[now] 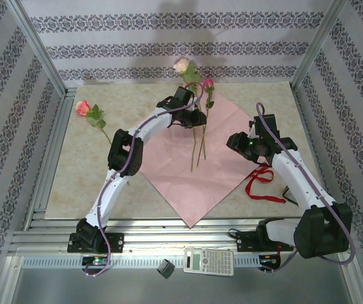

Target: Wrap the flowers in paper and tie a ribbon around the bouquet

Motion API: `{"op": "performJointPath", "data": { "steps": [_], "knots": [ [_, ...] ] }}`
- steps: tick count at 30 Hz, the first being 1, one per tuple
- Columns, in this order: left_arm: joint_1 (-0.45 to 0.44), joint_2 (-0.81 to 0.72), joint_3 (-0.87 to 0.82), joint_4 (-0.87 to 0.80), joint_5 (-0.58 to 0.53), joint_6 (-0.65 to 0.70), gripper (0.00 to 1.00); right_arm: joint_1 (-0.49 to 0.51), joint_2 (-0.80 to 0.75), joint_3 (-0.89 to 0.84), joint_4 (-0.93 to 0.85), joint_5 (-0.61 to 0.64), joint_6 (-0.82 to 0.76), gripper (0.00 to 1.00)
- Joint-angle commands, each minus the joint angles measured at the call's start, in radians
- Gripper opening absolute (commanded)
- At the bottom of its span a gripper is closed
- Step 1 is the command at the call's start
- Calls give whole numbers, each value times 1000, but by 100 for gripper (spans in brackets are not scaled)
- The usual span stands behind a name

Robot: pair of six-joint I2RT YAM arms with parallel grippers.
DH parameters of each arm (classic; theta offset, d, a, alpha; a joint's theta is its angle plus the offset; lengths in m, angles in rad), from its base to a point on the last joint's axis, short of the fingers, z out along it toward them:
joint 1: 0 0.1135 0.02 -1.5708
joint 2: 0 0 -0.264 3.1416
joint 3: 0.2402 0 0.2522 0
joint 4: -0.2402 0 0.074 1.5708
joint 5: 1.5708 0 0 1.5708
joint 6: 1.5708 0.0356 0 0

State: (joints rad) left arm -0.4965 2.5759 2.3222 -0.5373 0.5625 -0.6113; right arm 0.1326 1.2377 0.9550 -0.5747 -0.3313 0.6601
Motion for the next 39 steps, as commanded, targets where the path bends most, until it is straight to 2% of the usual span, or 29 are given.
{"op": "performJointPath", "data": {
  "steps": [1, 6, 10, 14, 19, 21, 24, 31, 37, 39],
  "knots": [
    [-8, -26, 47, -115, -29, 35, 39, -4, 9, -1, 6, -20, 22, 48],
    [3, -153, 36, -256, -119, 52, 47, 4, 23, 17, 9, -10, 14, 48],
    [86, -291, -47, -449, -231, 74, 49, 34, 34, 42, 0, 14, -10, 48],
    [239, -439, -250, -565, -357, 152, 50, 98, 64, 90, -13, 38, -50, 48],
    [475, -551, -534, -520, -374, 185, 51, 174, 104, 138, -15, 55, -71, 48],
    [540, -553, -596, -477, -369, 201, 51, 196, 122, 153, -14, 58, -72, 48],
    [592, -498, -611, -455, -360, 222, 51, 220, 145, 171, -11, 49, -71, 48],
    [608, -358, -547, -429, -365, 230, 50, 243, 172, 205, -20, 38, -73, 48],
    [607, -274, -480, -467, -385, 241, 39, 242, 172, 209, -25, 47, -68, 49],
    [607, -275, -493, -455, -379, 249, 31, 242, 172, 208, -24, 48, -64, 49]
  ]
}}
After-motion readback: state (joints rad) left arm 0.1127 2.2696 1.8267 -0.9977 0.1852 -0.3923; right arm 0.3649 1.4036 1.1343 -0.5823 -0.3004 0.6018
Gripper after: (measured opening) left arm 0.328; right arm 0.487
